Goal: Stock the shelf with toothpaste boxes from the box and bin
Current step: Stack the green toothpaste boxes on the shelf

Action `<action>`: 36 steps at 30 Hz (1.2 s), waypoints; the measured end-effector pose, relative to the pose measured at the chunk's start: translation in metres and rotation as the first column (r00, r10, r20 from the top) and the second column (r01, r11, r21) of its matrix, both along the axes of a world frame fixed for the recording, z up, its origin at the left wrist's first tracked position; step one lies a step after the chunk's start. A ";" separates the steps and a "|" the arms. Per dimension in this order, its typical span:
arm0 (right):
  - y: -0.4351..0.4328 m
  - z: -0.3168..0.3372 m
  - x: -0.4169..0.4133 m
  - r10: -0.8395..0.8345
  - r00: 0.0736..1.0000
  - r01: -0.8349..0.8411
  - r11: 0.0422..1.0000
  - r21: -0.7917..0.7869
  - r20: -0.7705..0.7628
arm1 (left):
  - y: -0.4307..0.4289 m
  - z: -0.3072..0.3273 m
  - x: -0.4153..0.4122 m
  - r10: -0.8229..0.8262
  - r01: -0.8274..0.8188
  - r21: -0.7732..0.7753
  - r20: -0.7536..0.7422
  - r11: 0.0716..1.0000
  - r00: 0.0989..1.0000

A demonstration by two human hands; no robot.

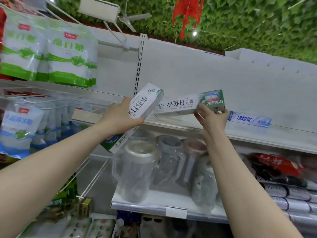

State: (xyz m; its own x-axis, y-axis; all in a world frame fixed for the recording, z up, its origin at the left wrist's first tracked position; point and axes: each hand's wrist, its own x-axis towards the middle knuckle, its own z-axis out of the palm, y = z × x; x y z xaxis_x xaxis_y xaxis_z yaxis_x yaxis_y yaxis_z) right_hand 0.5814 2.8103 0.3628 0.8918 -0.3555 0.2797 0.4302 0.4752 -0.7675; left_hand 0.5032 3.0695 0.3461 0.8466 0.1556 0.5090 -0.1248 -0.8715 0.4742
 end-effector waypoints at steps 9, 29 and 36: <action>-0.008 -0.025 -0.011 -0.320 0.947 0.278 0.793 -0.543 0.017 | -0.002 -0.012 0.001 -0.056 0.057 0.020 -0.021 0.998 0.998; -0.005 -0.023 -0.066 -0.068 0.995 -0.029 0.513 -0.858 -0.075 | -0.047 -0.019 -0.021 -0.195 0.208 0.235 -0.079 0.949 0.978; 0.000 -0.037 -0.091 0.380 0.867 -0.498 0.623 -0.603 -0.324 | -0.076 -0.011 -0.026 -0.425 0.426 -0.234 0.057 0.874 0.903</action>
State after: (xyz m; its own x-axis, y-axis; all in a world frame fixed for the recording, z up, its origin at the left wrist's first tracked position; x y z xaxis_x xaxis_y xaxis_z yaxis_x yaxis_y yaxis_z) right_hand 0.4909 2.8101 0.3254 0.9422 0.3088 0.1297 0.1572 -0.0658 -0.9854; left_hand 0.4771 2.9936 0.3352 0.8563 -0.1038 0.5060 -0.4607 -0.5965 0.6572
